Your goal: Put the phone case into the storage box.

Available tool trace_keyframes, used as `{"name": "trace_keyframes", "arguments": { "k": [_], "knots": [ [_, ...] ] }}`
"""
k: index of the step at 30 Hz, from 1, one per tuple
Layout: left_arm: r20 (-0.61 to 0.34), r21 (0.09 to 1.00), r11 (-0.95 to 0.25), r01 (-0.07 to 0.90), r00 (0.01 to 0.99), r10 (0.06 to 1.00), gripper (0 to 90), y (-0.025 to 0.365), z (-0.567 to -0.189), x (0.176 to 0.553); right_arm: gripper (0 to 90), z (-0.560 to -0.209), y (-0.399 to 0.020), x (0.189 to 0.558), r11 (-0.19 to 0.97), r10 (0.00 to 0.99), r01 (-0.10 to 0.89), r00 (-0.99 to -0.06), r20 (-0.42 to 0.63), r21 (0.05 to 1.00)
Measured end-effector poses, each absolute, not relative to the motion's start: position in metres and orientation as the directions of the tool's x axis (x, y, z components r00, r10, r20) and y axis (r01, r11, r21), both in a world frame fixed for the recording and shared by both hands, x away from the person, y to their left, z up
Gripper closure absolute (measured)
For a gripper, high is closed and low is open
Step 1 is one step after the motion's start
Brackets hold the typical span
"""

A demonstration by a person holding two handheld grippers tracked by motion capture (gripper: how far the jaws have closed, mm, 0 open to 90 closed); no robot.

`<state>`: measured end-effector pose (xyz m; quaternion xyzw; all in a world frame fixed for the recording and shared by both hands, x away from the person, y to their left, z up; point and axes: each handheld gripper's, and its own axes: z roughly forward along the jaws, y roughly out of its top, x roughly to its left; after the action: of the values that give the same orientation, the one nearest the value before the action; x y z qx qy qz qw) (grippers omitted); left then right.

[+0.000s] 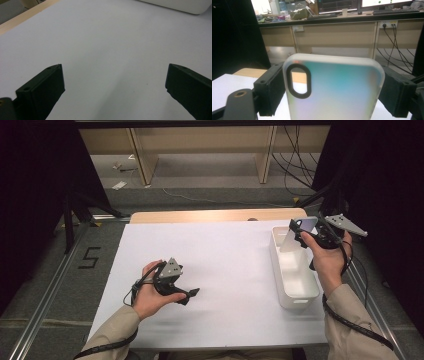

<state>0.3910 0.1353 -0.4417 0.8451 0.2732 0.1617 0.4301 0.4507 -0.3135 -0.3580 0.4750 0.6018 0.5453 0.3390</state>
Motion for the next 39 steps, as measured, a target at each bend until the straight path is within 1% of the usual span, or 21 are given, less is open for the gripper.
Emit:
{"name": "trace_keyframes", "arguments": {
  "k": [39],
  "knots": [
    [0.037, 0.816, -0.481, 0.322, 0.8, 0.599, 1.7, 0.1347, -0.442, 0.3913, 18.2, -0.3623, -0.3085, 0.458, -0.028, 0.944, 0.215, -0.316, 0.097, 0.976]
  ]
}}
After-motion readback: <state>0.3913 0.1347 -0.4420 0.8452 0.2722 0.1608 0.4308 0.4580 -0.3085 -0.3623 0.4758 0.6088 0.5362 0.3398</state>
